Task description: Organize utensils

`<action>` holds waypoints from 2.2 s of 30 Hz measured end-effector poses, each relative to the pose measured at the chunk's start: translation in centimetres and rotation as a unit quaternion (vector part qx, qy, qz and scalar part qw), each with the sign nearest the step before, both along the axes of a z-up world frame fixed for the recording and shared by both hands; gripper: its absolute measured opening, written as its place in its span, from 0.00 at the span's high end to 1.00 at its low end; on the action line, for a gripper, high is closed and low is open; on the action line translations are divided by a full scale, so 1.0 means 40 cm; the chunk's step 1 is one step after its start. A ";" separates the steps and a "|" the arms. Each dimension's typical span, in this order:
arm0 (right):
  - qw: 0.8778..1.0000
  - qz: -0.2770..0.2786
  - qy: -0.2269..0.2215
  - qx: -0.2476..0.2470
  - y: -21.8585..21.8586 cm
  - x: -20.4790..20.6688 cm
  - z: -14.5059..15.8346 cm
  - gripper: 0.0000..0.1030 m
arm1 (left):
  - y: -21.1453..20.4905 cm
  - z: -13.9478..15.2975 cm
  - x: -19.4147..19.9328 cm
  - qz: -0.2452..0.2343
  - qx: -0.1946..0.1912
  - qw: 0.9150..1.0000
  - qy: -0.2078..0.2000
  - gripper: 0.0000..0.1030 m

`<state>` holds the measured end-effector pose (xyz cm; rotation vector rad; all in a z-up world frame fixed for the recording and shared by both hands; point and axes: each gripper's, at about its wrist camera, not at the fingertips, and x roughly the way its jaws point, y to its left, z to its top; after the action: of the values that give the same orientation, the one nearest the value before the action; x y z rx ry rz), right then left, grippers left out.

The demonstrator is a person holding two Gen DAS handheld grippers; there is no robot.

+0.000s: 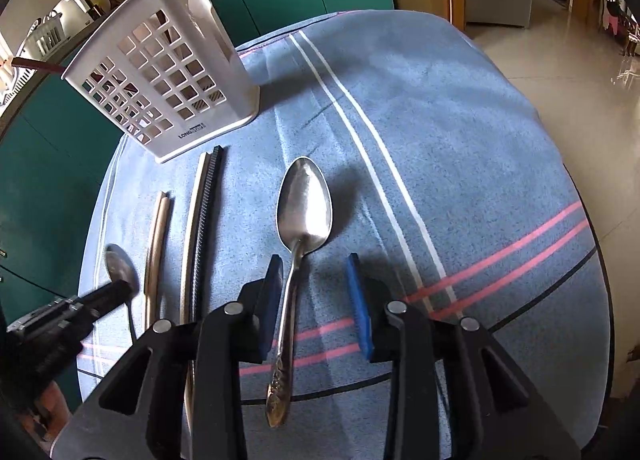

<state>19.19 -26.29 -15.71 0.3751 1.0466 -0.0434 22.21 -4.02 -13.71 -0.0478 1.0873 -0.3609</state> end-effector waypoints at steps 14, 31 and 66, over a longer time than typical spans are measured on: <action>1.000 -0.012 -0.003 -0.008 -0.019 0.015 0.010 0.63 | 0.113 -0.016 0.062 0.058 -0.001 0.998 0.014 0.65; 0.995 0.079 -0.031 0.061 -0.053 0.146 -0.025 0.80 | 0.085 -0.071 0.099 0.038 -0.025 0.998 0.045 0.78; 0.909 0.051 -0.322 -0.260 0.192 0.113 0.585 0.98 | 0.112 0.658 0.015 0.131 0.063 0.907 -0.396 0.97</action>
<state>23.73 -18.62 7.67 -0.1559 0.3658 -0.0959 22.80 0.45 12.62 0.0651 0.2845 -0.0436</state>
